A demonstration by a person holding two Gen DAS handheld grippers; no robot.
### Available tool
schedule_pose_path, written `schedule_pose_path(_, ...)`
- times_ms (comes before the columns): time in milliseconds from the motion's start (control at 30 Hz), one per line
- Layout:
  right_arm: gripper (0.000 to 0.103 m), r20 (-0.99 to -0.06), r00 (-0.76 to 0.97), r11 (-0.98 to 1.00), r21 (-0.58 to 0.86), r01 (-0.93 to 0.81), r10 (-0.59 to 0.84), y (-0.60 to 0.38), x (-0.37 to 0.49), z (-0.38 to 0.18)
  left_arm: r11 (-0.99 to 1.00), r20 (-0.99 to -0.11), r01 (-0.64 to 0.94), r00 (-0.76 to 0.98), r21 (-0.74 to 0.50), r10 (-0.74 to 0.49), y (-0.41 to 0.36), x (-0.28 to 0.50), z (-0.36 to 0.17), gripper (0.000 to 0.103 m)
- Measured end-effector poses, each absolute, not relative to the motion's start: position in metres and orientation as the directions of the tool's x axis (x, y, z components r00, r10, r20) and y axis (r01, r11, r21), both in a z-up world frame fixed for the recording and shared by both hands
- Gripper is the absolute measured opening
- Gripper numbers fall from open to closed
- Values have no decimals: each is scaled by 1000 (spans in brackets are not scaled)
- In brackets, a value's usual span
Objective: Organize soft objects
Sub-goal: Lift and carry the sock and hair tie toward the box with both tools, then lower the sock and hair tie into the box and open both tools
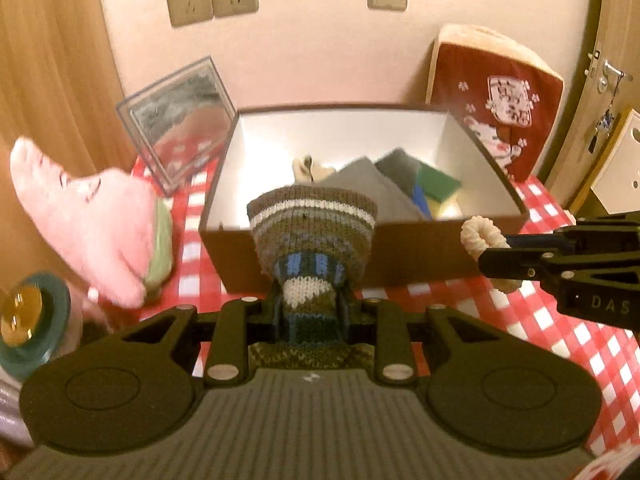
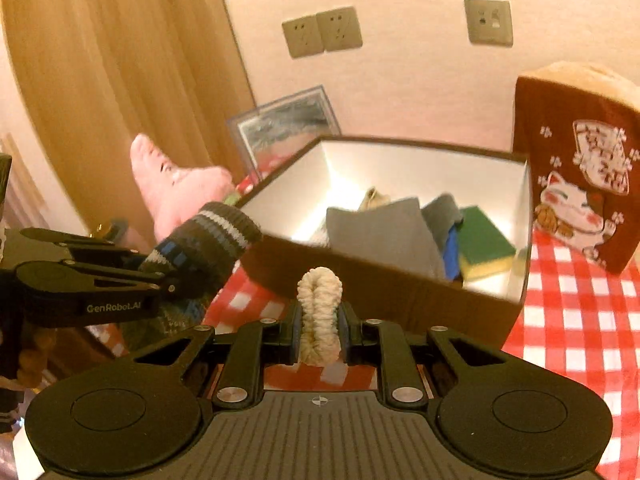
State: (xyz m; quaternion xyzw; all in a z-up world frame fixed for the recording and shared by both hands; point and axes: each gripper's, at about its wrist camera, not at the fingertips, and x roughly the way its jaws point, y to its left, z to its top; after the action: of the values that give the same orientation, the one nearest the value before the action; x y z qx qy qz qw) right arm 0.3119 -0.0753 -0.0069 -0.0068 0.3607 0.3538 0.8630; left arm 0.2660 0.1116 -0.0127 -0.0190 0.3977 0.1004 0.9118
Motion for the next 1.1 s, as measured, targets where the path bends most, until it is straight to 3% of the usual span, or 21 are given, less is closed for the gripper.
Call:
schedule_pose_path(500,19,-583,544,765,231,-601,603,-56,381,19,977,-699,-183,685,106,204,126,342,11,25)
schedule_pose_path(1100,19,-607,578,806,193,-559,546,-41,478,6,975,-759,-155,613,157,220,160,438,-16,25)
